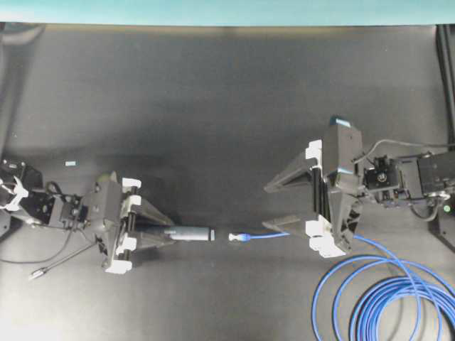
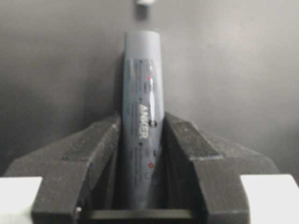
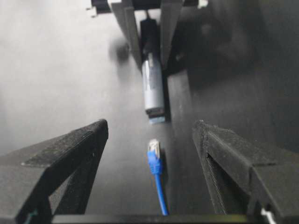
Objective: Insert the LAN cable into the hub.
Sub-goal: 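Close the left gripper around the grey Anker hub body, then grasp the blue cable's RJ45 plug boot with the right gripper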
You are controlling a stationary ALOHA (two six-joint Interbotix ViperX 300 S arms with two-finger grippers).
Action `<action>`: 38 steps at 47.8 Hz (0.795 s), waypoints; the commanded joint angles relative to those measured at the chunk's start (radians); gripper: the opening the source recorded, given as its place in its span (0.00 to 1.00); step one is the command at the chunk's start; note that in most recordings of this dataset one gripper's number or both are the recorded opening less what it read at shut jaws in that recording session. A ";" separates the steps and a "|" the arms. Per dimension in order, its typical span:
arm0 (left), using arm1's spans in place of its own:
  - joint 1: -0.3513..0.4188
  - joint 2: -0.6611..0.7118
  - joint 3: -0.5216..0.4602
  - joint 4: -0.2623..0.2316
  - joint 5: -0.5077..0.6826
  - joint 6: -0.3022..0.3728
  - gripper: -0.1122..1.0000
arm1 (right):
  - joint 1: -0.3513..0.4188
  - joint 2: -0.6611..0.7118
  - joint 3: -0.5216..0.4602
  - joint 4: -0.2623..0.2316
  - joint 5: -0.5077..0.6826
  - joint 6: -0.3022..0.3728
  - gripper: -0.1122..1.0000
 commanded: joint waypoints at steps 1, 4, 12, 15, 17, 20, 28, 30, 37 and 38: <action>-0.006 -0.012 -0.015 0.003 0.006 0.002 0.35 | 0.014 0.006 0.000 0.002 -0.011 0.006 0.74; 0.000 -0.038 -0.021 0.002 0.031 0.000 0.35 | 0.015 0.014 0.006 0.002 -0.020 0.006 0.74; 0.021 -0.167 -0.038 0.002 0.190 -0.006 0.35 | 0.028 0.064 0.028 0.002 -0.095 0.005 0.74; 0.028 -0.227 -0.048 0.002 0.296 -0.020 0.35 | 0.032 0.094 0.037 0.000 -0.127 0.003 0.74; 0.032 -0.270 -0.058 0.003 0.376 -0.034 0.35 | 0.032 0.118 0.041 0.000 -0.144 0.000 0.74; 0.035 -0.333 -0.080 0.003 0.495 -0.041 0.35 | 0.032 0.158 0.046 0.000 -0.176 -0.003 0.74; 0.041 -0.451 -0.133 0.003 0.744 -0.038 0.35 | 0.032 0.265 0.043 -0.005 -0.245 -0.006 0.74; 0.041 -0.469 -0.144 0.003 0.785 -0.038 0.35 | 0.032 0.290 0.041 -0.005 -0.261 -0.008 0.74; 0.037 -0.505 -0.193 0.003 0.922 -0.043 0.35 | 0.032 0.371 0.031 -0.005 -0.314 -0.012 0.74; 0.038 -0.508 -0.198 0.003 0.937 -0.043 0.35 | 0.032 0.382 0.028 -0.005 -0.321 -0.015 0.74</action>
